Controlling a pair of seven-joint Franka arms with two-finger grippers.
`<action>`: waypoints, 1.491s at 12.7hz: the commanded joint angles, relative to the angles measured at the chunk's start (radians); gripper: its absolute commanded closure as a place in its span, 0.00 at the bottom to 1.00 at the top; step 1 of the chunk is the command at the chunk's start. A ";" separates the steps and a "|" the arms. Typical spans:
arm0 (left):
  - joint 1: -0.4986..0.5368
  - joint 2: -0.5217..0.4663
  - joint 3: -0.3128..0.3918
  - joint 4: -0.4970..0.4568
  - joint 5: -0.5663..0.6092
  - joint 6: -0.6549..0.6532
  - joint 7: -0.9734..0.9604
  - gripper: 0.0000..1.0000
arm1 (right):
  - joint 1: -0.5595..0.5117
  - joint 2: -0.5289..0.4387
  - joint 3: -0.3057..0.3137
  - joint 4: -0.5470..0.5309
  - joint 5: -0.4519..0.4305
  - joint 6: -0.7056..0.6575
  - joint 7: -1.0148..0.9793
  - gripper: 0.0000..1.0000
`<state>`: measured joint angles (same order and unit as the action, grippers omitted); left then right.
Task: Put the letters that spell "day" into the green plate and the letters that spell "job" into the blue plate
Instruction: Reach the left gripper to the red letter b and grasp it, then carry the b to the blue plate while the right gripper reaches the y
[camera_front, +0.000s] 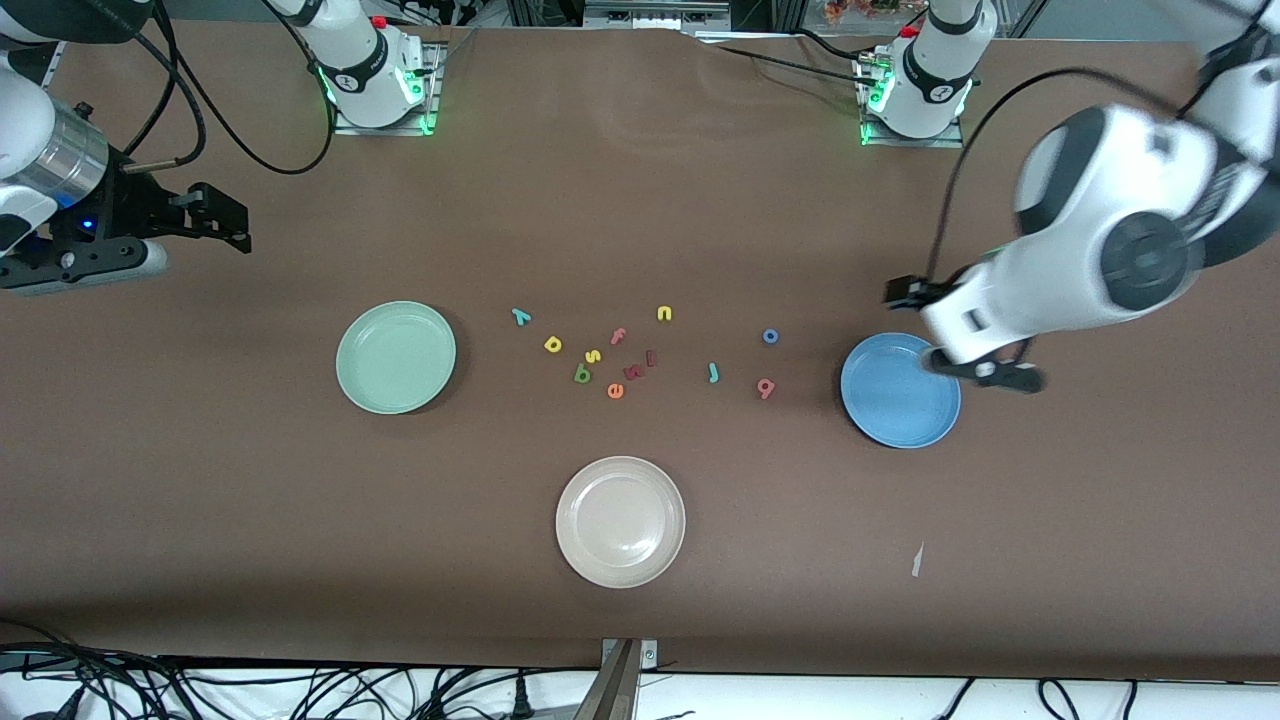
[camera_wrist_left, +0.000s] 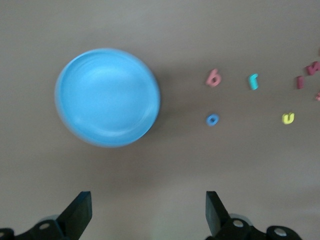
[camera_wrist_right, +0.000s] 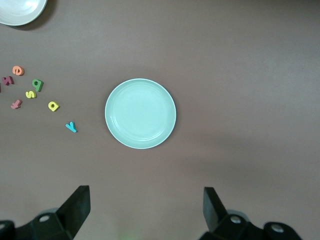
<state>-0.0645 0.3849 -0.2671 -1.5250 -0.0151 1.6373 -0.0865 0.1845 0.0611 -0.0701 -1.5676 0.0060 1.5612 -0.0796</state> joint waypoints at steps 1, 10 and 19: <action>-0.069 0.095 0.006 0.031 0.000 0.120 -0.009 0.00 | 0.004 0.013 -0.001 0.023 -0.003 -0.010 -0.002 0.00; -0.183 0.178 0.006 -0.248 0.162 0.710 -0.010 0.00 | 0.007 0.069 0.001 0.024 0.017 -0.018 -0.029 0.00; -0.186 0.256 0.003 -0.307 0.394 0.792 -0.087 0.00 | 0.190 0.304 0.001 0.227 0.088 -0.006 0.210 0.00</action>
<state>-0.2477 0.6486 -0.2620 -1.8220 0.3468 2.4181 -0.1392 0.3413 0.3249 -0.0648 -1.3971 0.0781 1.5694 0.0706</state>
